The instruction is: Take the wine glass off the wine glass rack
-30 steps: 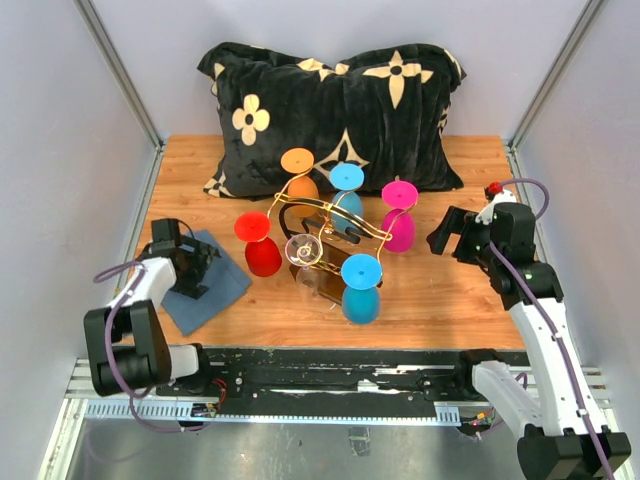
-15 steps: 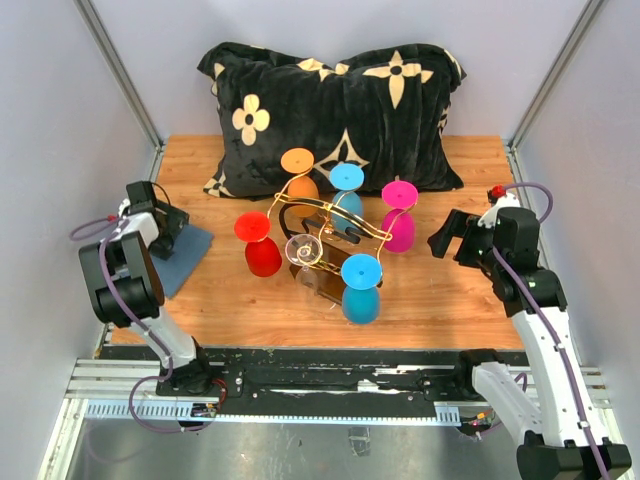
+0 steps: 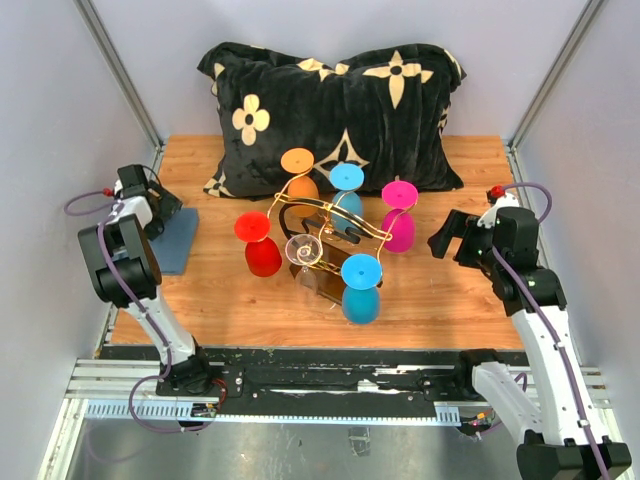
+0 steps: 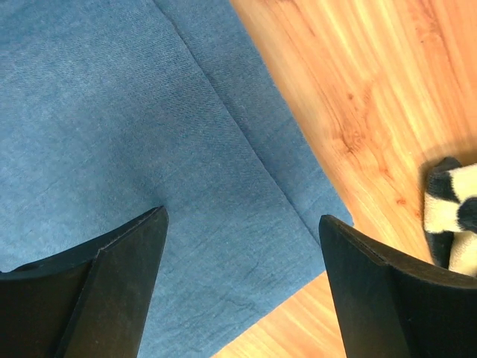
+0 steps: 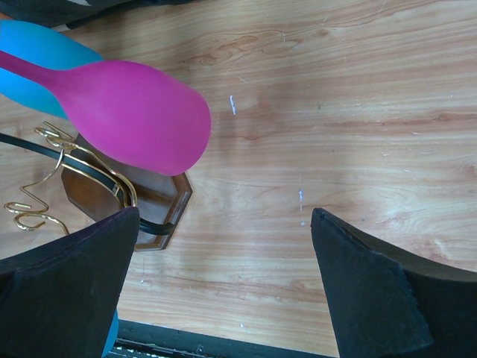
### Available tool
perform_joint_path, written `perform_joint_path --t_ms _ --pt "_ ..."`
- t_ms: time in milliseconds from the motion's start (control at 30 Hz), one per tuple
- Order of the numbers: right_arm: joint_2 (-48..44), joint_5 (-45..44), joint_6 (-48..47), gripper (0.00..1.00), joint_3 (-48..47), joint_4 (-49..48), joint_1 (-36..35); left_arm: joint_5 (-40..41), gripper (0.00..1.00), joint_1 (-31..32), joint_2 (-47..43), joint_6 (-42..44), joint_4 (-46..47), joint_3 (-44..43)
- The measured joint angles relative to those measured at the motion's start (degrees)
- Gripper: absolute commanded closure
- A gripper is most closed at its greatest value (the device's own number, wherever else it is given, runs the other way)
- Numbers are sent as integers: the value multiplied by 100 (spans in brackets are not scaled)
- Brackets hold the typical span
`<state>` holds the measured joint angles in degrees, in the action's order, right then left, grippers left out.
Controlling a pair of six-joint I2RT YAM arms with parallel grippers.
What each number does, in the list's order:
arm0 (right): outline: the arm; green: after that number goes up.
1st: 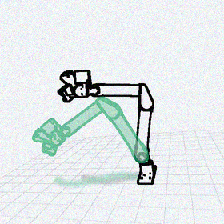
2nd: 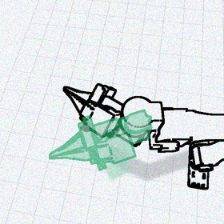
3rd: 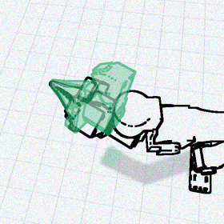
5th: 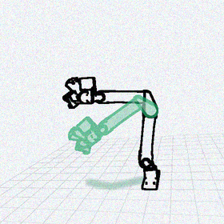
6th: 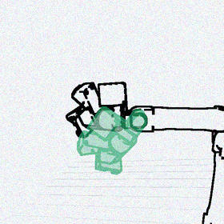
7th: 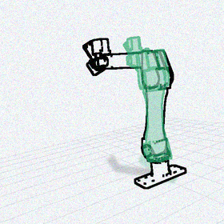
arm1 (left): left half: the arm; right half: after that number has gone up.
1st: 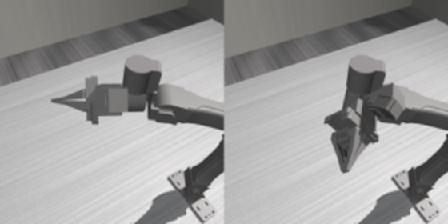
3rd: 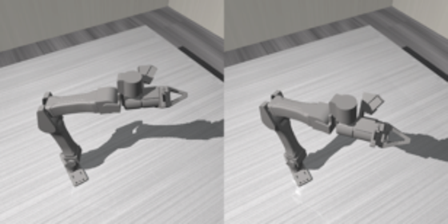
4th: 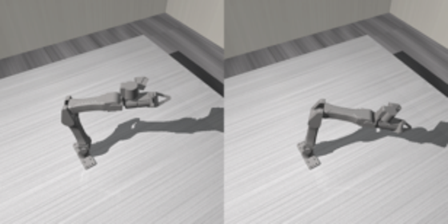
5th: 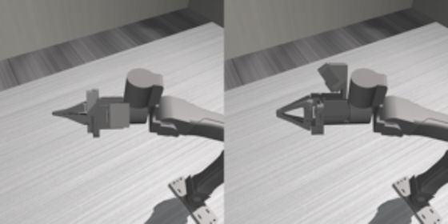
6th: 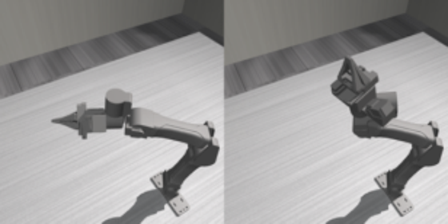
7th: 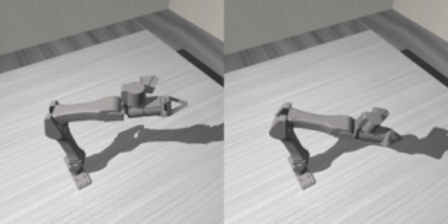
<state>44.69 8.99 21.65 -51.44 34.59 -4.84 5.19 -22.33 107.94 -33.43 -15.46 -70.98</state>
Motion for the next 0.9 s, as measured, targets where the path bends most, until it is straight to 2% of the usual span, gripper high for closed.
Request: perform_joint_path --t_ms 133,233,300,467,533,733,900 --pt "2 2 2 1 0 -15 0 50 12 144 -350 13 -50 0" --pt "72 94 22 2 -2 -85 2 33 12 490 -942 81 -39 -17" --pt "208 284 42 9 -37 -149 0 -57 12 776 -1351 155 -7 -94" --pt "601 990 188 40 -168 -378 2 -468 14 1327 -2286 319 133 -153" --pt "647 1250 323 45 -168 -527 0 -610 16 1379 -2573 345 160 -105" --pt "140 1276 743 50 -151 -1145 2 -1051 24 1397 -3230 424 24 199" --pt "35 1202 1014 50 -166 -1757 2 -1379 24 1541 -3847 455 -107 876"
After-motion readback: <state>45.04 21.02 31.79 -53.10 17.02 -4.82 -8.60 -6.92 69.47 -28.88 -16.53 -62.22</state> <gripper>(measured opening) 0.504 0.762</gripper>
